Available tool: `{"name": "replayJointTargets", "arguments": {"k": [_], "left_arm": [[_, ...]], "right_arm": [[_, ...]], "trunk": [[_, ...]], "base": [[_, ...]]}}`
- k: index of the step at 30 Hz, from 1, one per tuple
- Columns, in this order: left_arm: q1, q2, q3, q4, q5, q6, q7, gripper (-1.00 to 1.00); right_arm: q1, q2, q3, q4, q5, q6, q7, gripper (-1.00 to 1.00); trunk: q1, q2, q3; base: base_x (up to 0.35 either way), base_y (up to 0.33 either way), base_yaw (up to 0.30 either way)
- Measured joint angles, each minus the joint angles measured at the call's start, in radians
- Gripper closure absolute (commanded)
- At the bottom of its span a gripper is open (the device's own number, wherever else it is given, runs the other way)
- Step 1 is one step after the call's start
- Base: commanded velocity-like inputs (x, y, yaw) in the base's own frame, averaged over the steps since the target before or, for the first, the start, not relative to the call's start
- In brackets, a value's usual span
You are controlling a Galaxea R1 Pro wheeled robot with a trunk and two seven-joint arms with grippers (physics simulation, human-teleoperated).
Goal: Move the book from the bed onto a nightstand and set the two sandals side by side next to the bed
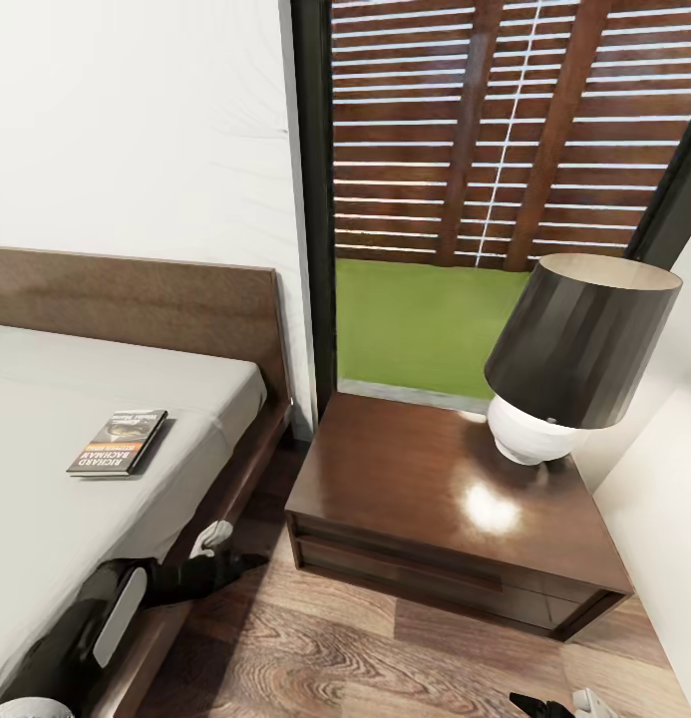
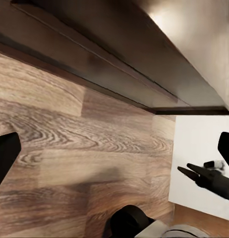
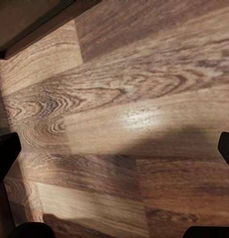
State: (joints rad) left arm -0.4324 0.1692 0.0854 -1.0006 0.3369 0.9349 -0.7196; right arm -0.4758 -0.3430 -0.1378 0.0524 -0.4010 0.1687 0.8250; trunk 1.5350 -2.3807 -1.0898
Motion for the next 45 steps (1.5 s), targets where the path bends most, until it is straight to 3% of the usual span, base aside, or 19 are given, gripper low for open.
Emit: {"name": "replayJointTargets", "arguments": {"k": [9, 19, 25, 30, 31, 32, 43, 45], "left_arm": [[-0.064, -0.03, 0.036, -0.131, 0.003, 0.065, 0.005, -1.0], [-0.179, -0.006, 0.123, -0.147, 0.006, 0.077, 0.013, -1.0], [-0.258, 0.06, 0.149, -0.137, 0.008, 0.08, 0.016, -1.0], [-0.337, 0.136, 0.156, -0.081, 0.016, 0.084, 0.017, -1.0], [-0.368, 0.165, 0.157, -0.047, 0.025, 0.085, 0.017, -1.0], [-0.369, 0.166, 0.157, -0.046, 0.025, 0.085, 0.017, -1.0], [-0.538, 0.32, 0.158, 0.18, 0.134, 0.085, 0.017, -1.0], [-0.561, 0.34, 0.158, 0.209, 0.141, 0.085, 0.017, -1.0]], "right_arm": [[0.0, 0.002, 0.0, 0.0, -0.002, -0.013, -0.008, -1.0], [0.0, 0.004, 0.0, 0.0, -0.001, -0.037, -0.012, -1.0], [0.0, 0.004, 0.0, 0.0, -0.002, -0.041, -0.013, -1.0], [0.0, 0.004, 0.0, 0.0, -0.002, -0.042, -0.013, -1.0], [0.0, 0.005, 0.0, 0.0, -0.002, -0.042, -0.012, -1.0], [0.0, 0.005, 0.0, 0.0, -0.002, -0.042, -0.012, -1.0], [0.0, 0.005, 0.0, 0.0, -0.002, -0.042, -0.012, -1.0], [0.0, 0.005, 0.0, 0.0, -0.002, -0.042, -0.013, -1.0]], "trunk": [[0.0, 0.0, 0.0], [0.0, 0.0, 0.0], [0.0, 0.0, 0.0], [0.0, 0.0, 0.0], [0.0, 0.0, 0.0], [0.0, 0.0, 0.0], [0.0, 0.0, 0.0], [0.0, 0.0, 0.0]], "base": [[0.0, 0.0, 0.0], [0.0, 0.0, 0.0], [0.0, 0.0, 0.0], [0.0, 0.0, 0.0], [0.0, 0.0, 0.0], [0.0, 0.0, 0.0], [0.0, 0.0, 0.0], [0.0, 0.0, 0.0]]}}
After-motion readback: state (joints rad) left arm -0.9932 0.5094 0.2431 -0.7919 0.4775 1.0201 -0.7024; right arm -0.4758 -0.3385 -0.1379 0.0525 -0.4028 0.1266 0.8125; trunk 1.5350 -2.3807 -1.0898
